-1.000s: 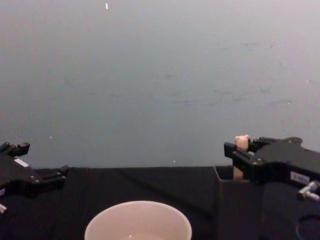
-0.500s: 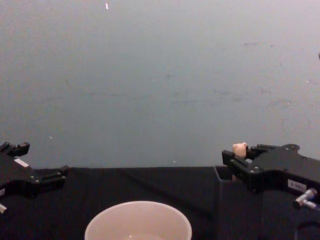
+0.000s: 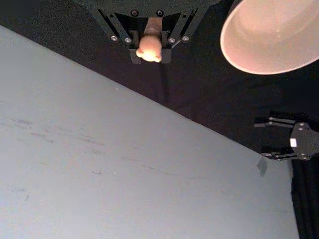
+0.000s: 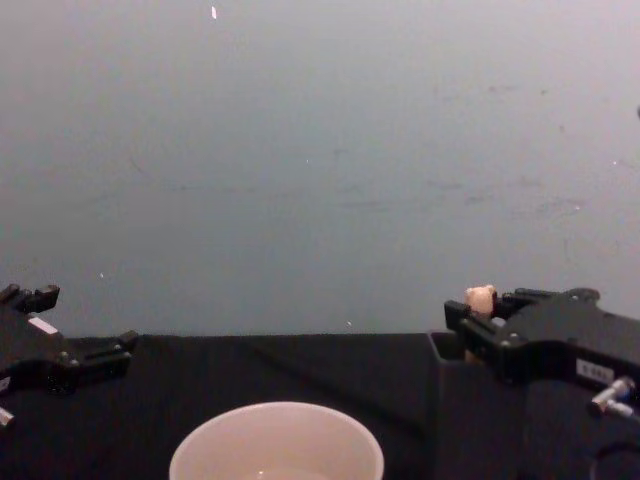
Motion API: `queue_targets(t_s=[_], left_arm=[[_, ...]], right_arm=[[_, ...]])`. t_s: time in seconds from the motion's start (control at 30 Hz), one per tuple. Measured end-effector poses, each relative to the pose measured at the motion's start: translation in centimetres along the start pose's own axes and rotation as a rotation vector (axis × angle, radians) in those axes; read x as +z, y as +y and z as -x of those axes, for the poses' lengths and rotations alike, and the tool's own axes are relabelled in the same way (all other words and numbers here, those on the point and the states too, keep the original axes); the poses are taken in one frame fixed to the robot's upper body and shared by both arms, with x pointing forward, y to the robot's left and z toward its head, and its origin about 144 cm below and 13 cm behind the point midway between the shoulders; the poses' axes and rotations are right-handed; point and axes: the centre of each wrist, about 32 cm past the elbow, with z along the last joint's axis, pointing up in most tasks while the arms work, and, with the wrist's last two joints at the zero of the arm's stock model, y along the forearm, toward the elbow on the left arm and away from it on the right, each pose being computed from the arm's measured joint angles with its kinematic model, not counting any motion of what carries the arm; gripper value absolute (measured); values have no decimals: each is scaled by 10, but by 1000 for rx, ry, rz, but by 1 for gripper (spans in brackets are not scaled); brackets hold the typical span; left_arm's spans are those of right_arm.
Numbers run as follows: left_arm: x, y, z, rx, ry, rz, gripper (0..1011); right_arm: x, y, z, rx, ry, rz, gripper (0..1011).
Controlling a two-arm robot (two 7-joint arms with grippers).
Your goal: Pick up the stirring spoon with one hand, stir inside the cup, then place it back in its original position.
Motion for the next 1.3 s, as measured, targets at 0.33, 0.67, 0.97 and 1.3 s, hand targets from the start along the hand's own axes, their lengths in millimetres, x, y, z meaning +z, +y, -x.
queue_targets(t_s=[0.33,0.67,0.97,1.3], left_arm=[[0,0,0,0,0,0,1001],[0,0,0,0,0,0,1001],[0,0,0,0,0,0,1001],[0,0,0,0,0,0,1001]], right_arm=[[0,0,0,1,2,0,561],[0,0,0,0,2,-2,852],[0,0,0,0,3,-2,1002],[24,-1,-12,-71,74,-122,1002]])
